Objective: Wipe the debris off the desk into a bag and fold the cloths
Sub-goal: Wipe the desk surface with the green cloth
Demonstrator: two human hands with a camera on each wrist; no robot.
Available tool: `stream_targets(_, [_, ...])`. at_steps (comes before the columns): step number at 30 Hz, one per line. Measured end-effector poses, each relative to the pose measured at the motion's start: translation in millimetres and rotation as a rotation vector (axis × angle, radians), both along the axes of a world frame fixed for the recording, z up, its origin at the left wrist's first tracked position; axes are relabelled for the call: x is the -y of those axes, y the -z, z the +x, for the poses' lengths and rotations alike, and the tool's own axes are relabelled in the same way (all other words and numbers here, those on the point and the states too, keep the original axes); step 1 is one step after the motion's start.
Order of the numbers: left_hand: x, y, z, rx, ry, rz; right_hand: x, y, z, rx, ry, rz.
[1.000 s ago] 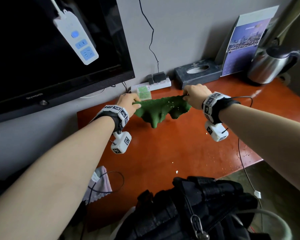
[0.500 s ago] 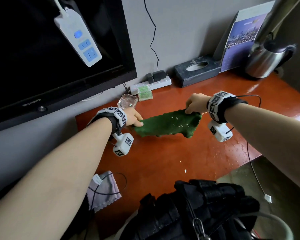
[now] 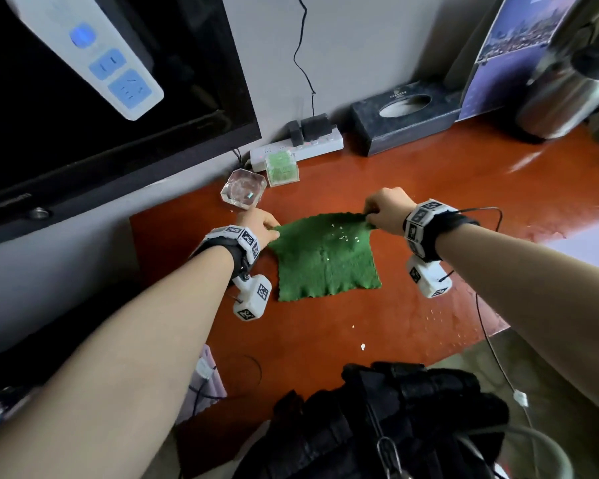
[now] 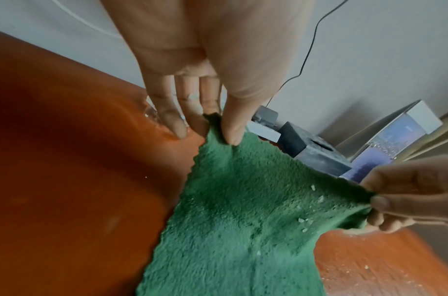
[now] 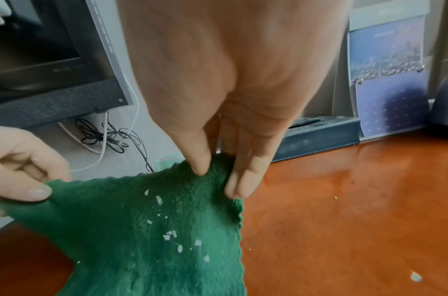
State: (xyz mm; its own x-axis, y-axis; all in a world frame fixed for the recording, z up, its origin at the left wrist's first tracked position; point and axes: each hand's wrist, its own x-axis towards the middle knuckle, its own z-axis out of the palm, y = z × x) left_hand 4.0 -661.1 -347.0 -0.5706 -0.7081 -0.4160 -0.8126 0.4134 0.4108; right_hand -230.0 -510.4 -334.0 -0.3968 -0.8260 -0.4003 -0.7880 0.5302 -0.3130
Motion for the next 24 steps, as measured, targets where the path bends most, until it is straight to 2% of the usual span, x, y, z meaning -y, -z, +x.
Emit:
stream_targets(5, [-0.1, 13.5, -8.4, 0.076, 0.021, -0.032, 1.5, 18.4, -9.3, 0.059, -0.027, 0.022])
stream_targets(14, [-43.5, 50.3, 24.0, 0.281, 0.134, 0.167, -32.2, 52.8, 17.0, 0.129, -0.135, 0.3])
stream_targets(18, [-54.4, 60.1, 35.2, 0.247, 0.051, 0.203, -44.6, 69.7, 17.4, 0.147, -0.134, 0.307])
stream_targets(24, [-49.6, 64.3, 31.1, 0.165, 0.004, 0.025, -44.2, 85.6, 7.3, 0.071, 0.02, 0.171])
